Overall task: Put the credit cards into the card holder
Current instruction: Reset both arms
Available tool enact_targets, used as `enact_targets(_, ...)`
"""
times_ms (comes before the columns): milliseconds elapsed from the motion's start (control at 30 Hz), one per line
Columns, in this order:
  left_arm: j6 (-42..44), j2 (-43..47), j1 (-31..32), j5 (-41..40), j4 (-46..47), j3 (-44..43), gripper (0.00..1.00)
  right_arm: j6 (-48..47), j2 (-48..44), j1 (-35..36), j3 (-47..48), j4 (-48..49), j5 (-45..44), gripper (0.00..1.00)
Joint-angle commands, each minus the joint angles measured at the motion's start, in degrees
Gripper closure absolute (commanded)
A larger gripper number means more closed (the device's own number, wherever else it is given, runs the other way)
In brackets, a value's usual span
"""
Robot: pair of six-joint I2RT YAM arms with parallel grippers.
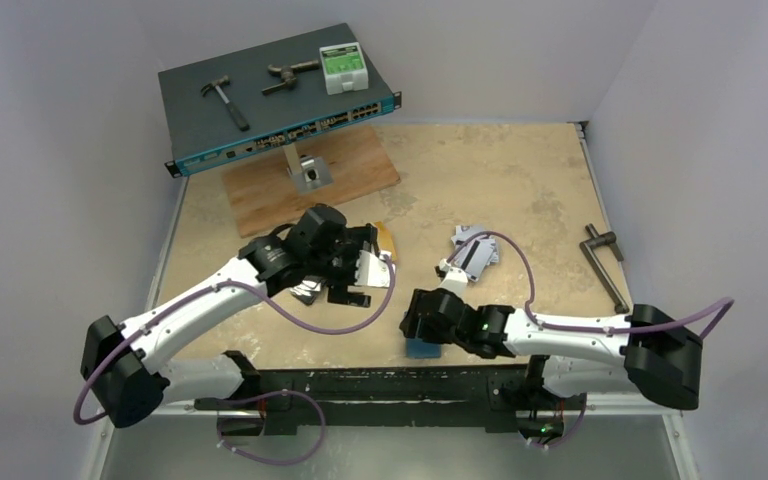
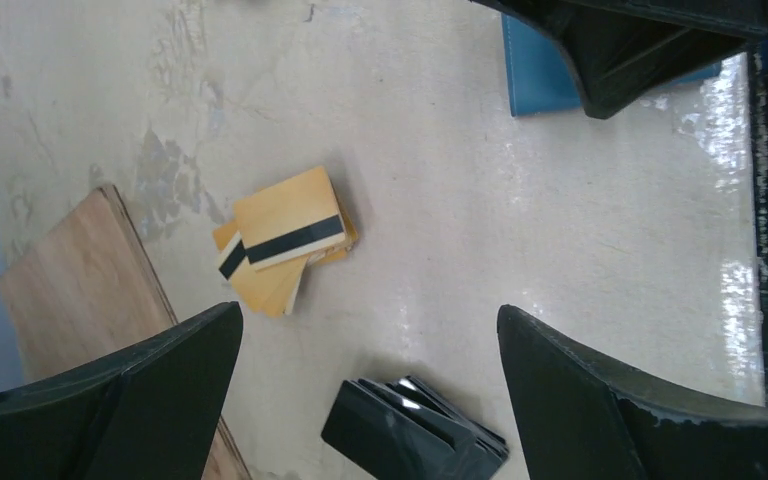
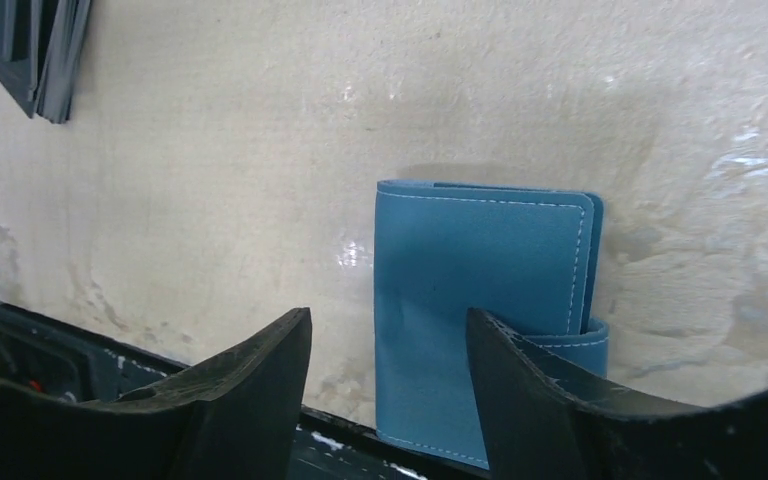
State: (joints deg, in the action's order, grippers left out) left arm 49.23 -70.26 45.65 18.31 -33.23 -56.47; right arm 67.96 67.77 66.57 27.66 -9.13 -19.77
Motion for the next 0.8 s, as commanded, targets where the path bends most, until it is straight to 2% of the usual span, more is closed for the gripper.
enact_targets(0,-8.2,2.9,-2.6,1.6,-5.9,0.0,0.00,-6.2,-2.7,-0.9,5.8,-8.9,-1.2,0.39)
enact_targets(67,-12.3,3.8,-5.1,1.8,-7.3,-1.0,0.00,-8.5,-3.8,-1.9,9.2,-10.6,-1.7,0.33)
enact_targets(133,-15.0,5.2,-7.8,1.8,-9.1,-2.4,0.00,-11.1,-5.0,-3.2,12.2,-11.5,-1.5,0.20)
enact_targets(167,-16.1,5.9,-9.1,1.4,-9.8,-3.2,0.00,-12.7,-5.4,-4.4,13.8,-11.6,-0.8,0.09)
enact_targets(200,-16.9,6.7,-10.4,1.1,-10.6,-4.1,0.00,-14.1,-5.7,-5.4,15.2,-11.6,-0.2,0.02)
enact_targets(300,-18.9,9.2,-14.4,1.2,-12.6,-6.4,0.00,-18.3,-5.8,-7.4,20.6,-12.6,0.8,0.01)
enact_targets(467,-27.8,11.4,-26.6,5.8,-12.2,-8.0,0.00,-25.5,-3.5,-12.0,30.1,-16.3,0.9,0.01)
enact_targets(633,-34.5,6.0,-41.5,14.4,-9.6,-8.2,0.00,-32.9,-3.9,-30.8,29.4,-13.2,6.1,0.01)
enact_targets(700,-36.8,2.5,-45.4,16.1,-7.9,-8.3,0.00,-36.0,-4.5,-37.7,27.7,-9.3,3.9,0.01)
enact_targets(767,-40.1,-0.7,-50.3,16.7,-3.6,-7.6,0.00,-38.7,-4.6,-41.7,24.6,-3.6,-2.8,0.01)
